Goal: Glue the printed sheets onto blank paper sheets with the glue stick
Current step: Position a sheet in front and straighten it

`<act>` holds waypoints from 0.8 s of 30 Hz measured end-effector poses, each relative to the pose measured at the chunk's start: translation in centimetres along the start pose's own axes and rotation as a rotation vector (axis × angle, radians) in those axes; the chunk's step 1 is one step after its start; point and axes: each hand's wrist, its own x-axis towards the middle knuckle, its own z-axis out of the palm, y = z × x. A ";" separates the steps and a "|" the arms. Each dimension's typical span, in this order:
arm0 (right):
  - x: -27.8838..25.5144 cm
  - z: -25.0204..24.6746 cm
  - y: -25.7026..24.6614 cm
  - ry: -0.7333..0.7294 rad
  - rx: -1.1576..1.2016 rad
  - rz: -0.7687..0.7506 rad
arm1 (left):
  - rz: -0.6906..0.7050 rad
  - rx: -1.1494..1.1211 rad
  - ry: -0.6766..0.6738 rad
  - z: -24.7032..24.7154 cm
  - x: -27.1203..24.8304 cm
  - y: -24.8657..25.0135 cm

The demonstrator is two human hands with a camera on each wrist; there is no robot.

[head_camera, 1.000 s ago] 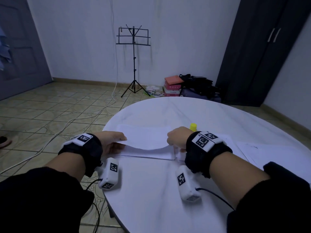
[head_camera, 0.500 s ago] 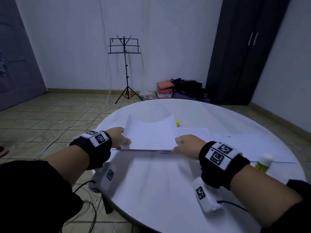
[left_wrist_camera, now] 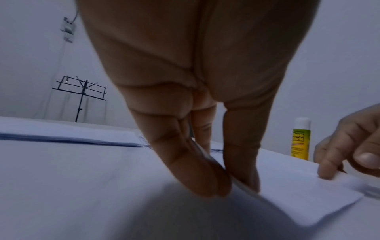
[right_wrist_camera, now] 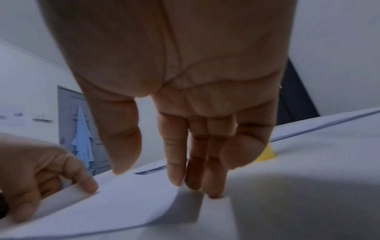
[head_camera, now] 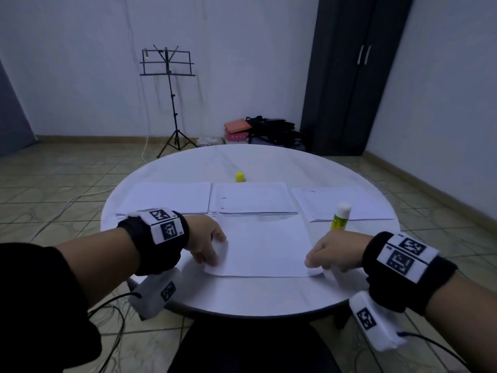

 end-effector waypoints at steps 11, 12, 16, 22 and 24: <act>1.8 -2.6 3.9 0.181 0.216 0.207 | -0.051 0.191 -0.037 0.8 -0.2 1.2; 2.1 -2.6 3.8 0.188 0.264 0.199 | -0.049 0.188 -0.034 0.8 -0.2 1.2; 3.1 -2.8 2.7 0.212 0.195 0.140 | -0.049 0.167 -0.023 1.0 -0.3 1.0; 3.7 -2.6 -2.6 0.289 0.041 -0.016 | -0.035 0.256 0.027 1.2 -0.7 0.7; 4.0 -2.1 -4.7 0.330 0.069 -0.073 | -0.013 0.339 0.038 1.2 -1.0 0.7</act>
